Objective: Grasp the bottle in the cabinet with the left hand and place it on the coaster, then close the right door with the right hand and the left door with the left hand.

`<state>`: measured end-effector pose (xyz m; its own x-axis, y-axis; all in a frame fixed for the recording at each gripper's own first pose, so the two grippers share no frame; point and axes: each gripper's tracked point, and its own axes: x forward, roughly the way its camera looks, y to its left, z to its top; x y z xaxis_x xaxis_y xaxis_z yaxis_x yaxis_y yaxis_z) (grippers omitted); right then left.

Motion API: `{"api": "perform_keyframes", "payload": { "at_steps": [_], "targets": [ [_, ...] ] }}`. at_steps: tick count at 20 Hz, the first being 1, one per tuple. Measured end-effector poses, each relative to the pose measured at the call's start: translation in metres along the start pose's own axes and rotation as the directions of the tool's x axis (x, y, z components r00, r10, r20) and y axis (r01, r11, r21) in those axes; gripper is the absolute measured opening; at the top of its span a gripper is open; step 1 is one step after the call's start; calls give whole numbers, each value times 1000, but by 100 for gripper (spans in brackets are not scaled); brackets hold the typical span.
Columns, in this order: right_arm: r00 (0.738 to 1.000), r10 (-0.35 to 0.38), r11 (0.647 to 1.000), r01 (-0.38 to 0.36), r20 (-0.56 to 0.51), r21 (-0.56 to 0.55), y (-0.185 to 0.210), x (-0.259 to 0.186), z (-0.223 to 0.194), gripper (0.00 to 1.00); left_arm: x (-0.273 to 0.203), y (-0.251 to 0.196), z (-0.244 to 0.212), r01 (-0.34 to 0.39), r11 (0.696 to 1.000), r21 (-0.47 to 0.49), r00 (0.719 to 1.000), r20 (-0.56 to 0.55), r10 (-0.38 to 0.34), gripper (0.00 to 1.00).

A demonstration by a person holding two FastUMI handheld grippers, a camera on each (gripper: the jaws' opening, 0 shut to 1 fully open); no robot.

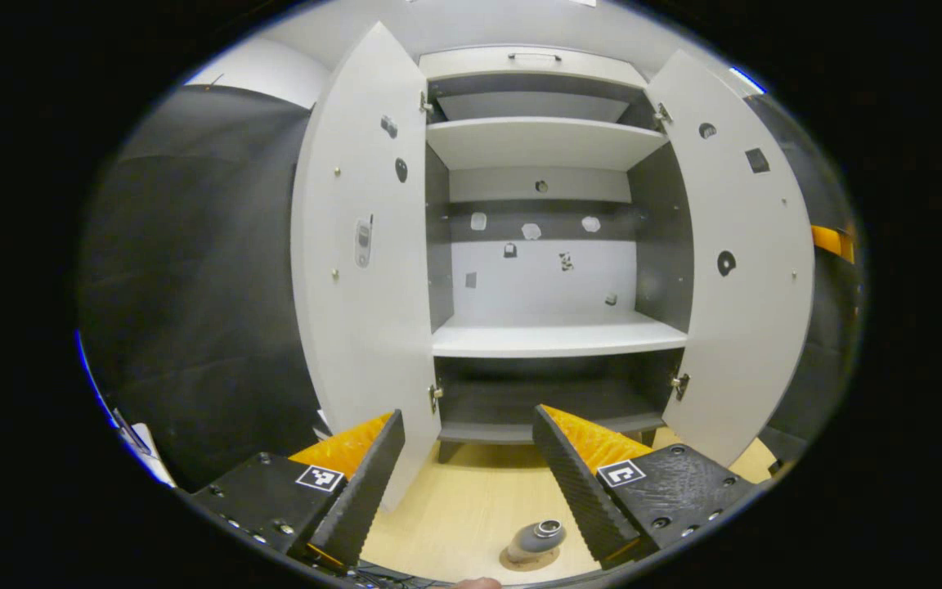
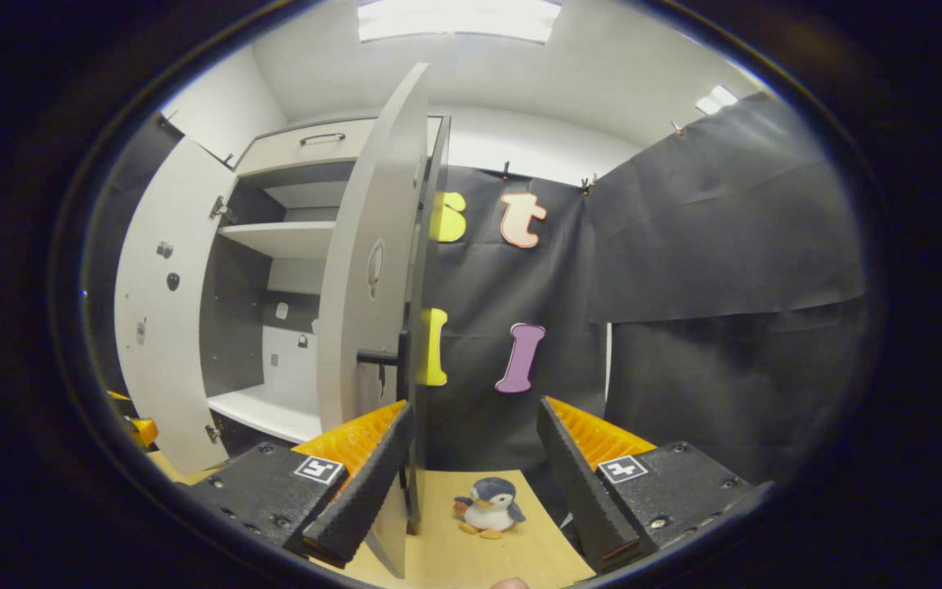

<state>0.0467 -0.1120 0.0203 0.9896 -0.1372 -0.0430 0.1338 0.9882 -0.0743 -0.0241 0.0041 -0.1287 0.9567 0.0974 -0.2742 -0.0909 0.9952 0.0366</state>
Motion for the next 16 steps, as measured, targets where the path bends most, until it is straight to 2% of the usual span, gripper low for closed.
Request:
{"api": "perform_keyframes", "payload": {
  "at_steps": [7, 9, 14, 16],
  "targets": [
    [999, -28, 999, 29, 33, -36, -21, 15, 26, 98, -5, 19, 42, -2, 1000, -30, 1000, 25, 3, 97],
    [998, -51, 998, 52, 25, -42, -27, 21, 26, 98, -7, 30, 49, -26, 999, -19, 999, 28, 27, 97],
    [1000, 8, 999, -9, -29, -40, -7, 30, 17, 99, -10, 41, 57, -54, 998, 42, 997, 50, 52, 97],
    [1000, 15, 998, -16, -13, -57, -6, 31, 21, 95, -11, 42, 54, -55, 997, 49, 997, 50, 53, 97]
  ]
}}
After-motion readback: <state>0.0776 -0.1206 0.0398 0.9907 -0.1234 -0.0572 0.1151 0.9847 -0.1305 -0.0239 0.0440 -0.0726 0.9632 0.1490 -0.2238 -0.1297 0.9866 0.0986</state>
